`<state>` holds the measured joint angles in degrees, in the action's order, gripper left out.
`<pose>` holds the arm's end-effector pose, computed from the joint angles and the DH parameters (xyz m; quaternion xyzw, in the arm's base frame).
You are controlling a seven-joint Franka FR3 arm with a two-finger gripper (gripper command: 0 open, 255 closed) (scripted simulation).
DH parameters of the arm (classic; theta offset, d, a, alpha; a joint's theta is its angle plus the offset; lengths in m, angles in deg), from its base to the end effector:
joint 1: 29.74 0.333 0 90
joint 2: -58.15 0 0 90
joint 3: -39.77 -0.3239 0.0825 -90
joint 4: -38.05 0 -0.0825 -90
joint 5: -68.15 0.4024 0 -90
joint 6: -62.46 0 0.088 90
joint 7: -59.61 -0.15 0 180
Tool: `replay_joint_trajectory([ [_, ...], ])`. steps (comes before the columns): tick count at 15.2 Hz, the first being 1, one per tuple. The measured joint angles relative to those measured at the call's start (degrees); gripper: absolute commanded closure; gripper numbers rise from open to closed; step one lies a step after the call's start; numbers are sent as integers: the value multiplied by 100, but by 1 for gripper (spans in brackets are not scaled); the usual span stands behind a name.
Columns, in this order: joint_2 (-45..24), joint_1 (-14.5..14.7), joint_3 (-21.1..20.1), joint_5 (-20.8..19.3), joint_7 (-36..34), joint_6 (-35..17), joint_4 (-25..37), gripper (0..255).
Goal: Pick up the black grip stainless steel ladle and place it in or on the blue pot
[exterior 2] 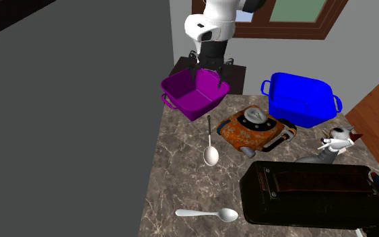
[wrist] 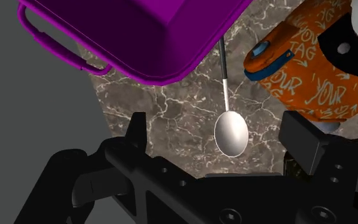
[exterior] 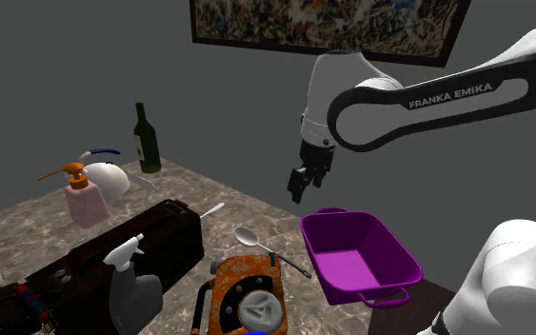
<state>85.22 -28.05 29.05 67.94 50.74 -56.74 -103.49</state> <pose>0.4176 0.0905 0.4218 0.9981 0.0232 0.0448 0.0367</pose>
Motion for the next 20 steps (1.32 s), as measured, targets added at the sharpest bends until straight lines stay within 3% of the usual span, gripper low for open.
replay_joint_trajectory([
  [5, -927, -9, -384, -389, -323, -767, 21, 0],
  [11, -2288, -105, -722, -1297, -923, -1566, 304, 0],
  [16, -3404, -47, -753, -2332, -1592, -2004, 685, 0],
  [20, -3815, 1, -640, -2758, -1899, -2269, 837, 0],
])
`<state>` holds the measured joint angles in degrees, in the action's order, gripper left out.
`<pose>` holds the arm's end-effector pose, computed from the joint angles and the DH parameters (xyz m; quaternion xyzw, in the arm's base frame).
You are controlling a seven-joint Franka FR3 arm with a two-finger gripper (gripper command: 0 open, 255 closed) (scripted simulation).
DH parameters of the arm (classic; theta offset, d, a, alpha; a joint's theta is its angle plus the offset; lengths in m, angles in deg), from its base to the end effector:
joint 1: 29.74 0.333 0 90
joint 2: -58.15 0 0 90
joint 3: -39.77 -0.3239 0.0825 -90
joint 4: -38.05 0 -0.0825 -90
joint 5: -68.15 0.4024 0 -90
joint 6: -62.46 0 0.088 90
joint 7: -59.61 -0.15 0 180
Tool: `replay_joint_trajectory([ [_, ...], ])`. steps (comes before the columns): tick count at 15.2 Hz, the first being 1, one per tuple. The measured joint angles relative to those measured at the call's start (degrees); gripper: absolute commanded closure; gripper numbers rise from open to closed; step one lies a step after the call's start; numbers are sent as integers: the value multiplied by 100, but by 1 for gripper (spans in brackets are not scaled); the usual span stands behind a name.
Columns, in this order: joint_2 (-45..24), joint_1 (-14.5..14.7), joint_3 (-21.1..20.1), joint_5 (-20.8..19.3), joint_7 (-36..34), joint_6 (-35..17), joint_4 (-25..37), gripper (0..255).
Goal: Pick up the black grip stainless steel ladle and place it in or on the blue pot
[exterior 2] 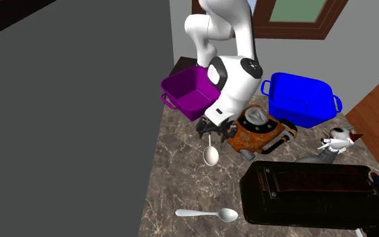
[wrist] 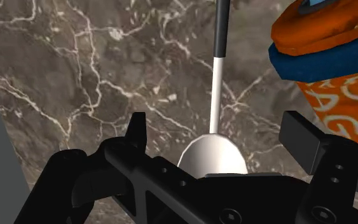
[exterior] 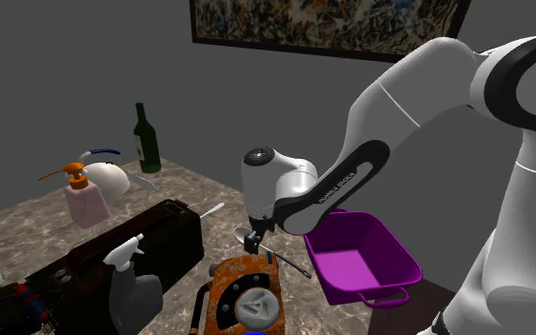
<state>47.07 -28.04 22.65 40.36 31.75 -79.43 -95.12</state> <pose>0.5040 0.1648 0.2087 0.9867 0.1118 0.0366 0.1122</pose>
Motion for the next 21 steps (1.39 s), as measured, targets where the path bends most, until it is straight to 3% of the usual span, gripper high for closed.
replay_joint_trajectory([
  [4, -170, 16, 147, -296, -213, -240, 63, 0],
  [10, -178, 40, 175, -303, -217, -276, 61, 0],
  [11, -181, 35, 177, -283, -193, -297, 58, 255],
  [18, -182, 36, 148, -292, -165, -1040, -138, 255],
  [21, -225, 101, 158, -317, -235, -1019, -97, 255],
])
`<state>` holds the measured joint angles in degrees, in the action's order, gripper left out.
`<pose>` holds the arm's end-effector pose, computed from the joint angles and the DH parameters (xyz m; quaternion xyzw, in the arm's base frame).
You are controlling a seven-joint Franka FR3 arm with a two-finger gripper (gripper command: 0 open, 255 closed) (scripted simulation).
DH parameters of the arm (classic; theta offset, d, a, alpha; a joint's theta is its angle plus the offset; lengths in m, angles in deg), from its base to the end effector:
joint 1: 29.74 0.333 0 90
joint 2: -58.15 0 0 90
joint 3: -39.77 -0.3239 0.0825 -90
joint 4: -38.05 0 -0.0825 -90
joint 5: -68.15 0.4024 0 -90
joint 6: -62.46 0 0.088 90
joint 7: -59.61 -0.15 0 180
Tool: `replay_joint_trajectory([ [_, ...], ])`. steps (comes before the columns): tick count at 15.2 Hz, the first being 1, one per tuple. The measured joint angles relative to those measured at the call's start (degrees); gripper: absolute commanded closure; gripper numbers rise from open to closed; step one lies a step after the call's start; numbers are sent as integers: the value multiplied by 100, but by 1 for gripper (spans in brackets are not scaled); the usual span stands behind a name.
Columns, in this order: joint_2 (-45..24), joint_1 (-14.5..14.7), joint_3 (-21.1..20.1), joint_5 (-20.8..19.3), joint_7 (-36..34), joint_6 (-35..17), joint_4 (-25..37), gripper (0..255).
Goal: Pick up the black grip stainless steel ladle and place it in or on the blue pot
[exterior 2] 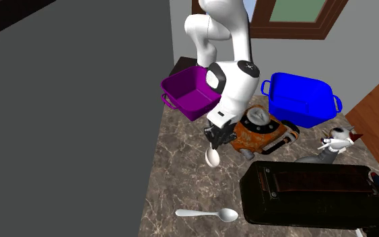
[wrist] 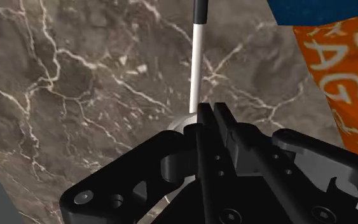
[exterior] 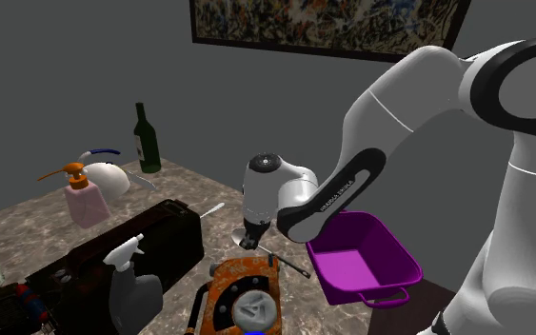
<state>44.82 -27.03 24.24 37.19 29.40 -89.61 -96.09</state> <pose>0.5111 0.1774 0.1961 0.9855 0.1232 0.0884 0.0761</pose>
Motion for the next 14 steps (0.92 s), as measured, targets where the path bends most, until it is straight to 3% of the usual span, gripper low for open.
replay_joint_trajectory([
  [1, 11, -5, -17, 91, 98, 190, 49, 255],
  [2, 18, -3, -21, 94, 100, 207, 51, 0],
  [3, 19, -2, -23, 92, 98, 196, 54, 0],
  [4, 89, -149, -121, 341, 350, 228, -9, 0],
  [6, 374, -634, -461, 1510, 1446, 510, -138, 0],
  [8, 414, -818, -549, 2038, 1954, 543, -230, 0],
  [14, 39, -802, -453, 1885, 1875, 177, -186, 0],
])
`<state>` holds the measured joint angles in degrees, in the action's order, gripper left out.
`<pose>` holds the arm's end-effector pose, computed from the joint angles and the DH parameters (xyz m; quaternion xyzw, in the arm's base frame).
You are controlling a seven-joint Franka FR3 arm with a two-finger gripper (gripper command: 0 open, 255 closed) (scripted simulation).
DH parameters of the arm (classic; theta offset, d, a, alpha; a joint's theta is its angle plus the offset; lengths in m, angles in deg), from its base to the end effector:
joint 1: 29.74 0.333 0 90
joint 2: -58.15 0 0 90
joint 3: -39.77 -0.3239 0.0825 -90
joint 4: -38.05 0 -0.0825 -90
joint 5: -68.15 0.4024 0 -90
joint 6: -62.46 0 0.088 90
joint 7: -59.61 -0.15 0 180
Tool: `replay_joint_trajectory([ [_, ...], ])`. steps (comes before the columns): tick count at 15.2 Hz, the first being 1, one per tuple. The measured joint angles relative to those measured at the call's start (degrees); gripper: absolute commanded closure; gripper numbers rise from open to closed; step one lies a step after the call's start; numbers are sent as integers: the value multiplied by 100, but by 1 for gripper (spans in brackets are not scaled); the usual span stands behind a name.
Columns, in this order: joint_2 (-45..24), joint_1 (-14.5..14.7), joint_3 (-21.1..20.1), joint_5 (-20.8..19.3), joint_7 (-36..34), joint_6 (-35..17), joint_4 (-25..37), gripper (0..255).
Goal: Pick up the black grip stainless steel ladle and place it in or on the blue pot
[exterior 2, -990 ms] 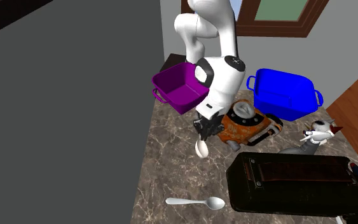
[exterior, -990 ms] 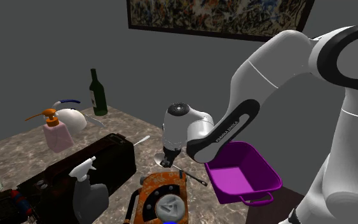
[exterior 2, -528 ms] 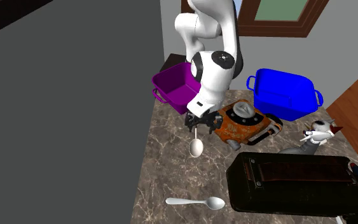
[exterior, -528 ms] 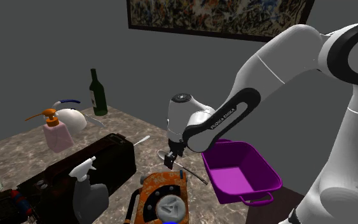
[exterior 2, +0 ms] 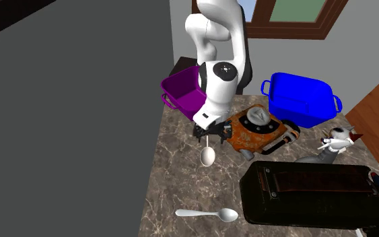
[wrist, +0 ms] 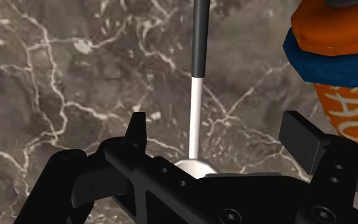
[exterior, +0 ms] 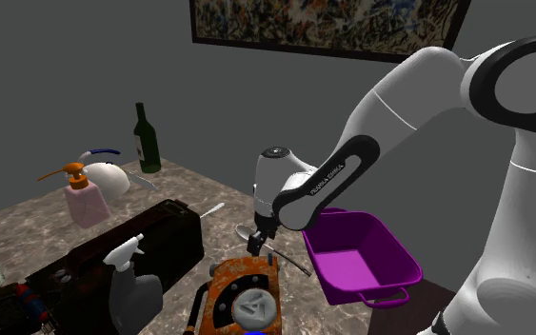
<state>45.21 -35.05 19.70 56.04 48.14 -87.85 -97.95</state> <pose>0.5056 0.1408 0.1876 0.9931 0.1143 0.0249 0.0104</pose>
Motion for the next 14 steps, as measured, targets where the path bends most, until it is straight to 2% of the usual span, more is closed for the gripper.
replay_joint_trajectory([
  [7, -21, 8, 32, -37, -26, -71, -4, 0],
  [8, -39, 9, 45, -50, -32, -69, 16, 255],
  [11, -40, 43, 23, -50, -75, -426, -7, 255],
  [14, 45, -16, -36, 73, 57, 21, -34, 255],
])
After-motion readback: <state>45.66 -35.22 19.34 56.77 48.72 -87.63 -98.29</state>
